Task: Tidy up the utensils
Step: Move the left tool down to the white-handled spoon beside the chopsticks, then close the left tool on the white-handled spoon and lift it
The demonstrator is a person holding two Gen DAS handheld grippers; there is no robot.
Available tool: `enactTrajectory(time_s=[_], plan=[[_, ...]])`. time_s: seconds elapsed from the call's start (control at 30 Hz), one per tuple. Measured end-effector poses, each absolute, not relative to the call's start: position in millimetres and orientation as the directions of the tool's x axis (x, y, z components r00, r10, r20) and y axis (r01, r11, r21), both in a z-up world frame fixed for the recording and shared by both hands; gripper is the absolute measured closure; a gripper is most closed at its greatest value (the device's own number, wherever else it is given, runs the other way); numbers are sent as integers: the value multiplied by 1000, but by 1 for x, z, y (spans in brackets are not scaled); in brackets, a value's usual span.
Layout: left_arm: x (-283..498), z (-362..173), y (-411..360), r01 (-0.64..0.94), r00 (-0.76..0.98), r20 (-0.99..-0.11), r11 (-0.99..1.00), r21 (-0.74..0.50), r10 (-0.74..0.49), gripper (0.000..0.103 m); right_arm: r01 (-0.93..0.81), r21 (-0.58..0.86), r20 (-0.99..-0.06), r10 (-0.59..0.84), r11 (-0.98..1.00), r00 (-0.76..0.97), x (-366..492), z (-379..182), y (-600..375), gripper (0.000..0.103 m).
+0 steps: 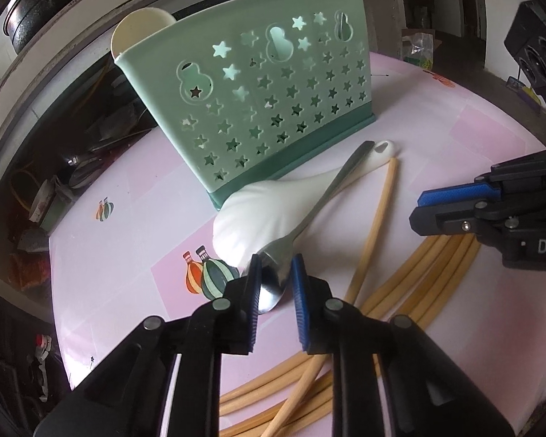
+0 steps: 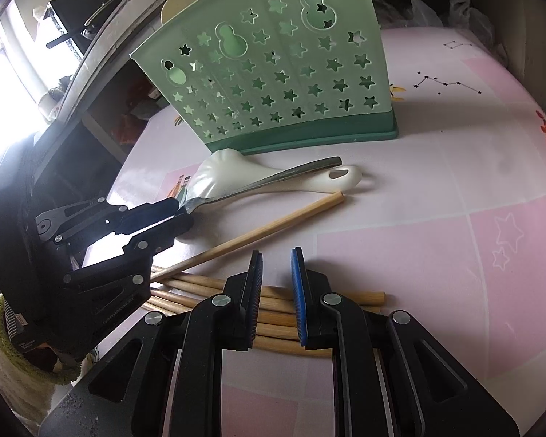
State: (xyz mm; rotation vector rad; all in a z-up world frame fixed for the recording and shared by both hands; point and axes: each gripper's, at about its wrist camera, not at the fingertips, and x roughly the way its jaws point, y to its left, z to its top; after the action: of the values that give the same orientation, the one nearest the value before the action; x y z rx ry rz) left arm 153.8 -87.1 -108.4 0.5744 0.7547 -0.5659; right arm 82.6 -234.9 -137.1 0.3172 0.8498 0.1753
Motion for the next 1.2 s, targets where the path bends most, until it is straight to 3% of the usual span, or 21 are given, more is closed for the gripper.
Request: enactTrajectory(time_s=[0.07,0.2,0.43,0.6,0.7,0.77,0.87,1.0,1.03,1.2], plan=[[153,-105,-83,662,576,-767,712,234,-283,103,-25,343,-707,276,939,651,81,-137,-235,88],[155,-107,-74,648,564,-771,737,191,-296,103,-20,343,-708,273,939,652,80,-137,-235,88],[162,-104,-51,612,525,-753,791,10,-396,103,-18,341,-711,270,940,649,81,-137,-234,87],[161,-99,-48,610,545,-732,792,11,-409,103,-17,340,-711,269,940,649,81,-136,-234,87],[161,-105,-56,623,543,-756,779,69,-366,90,-17,341,-711,270,940,649,81,-136,-234,86],[162,-110,-59,632,533,-770,770,86,-351,70,-16,342,-711,270,940,650,82,-136,-234,86],[163,-117,-64,638,538,-777,761,123,-326,64,-15,346,-710,272,938,650,82,-136,-234,86],[164,-117,-65,637,545,-771,761,125,-330,64,-14,350,-708,274,937,651,82,-136,-234,86],[165,-117,-65,630,550,-770,766,127,-325,71,-14,350,-708,274,937,651,82,-136,-235,86],[160,-109,-66,638,587,-742,749,177,-325,84,-14,351,-708,275,936,651,82,-136,-235,86]])
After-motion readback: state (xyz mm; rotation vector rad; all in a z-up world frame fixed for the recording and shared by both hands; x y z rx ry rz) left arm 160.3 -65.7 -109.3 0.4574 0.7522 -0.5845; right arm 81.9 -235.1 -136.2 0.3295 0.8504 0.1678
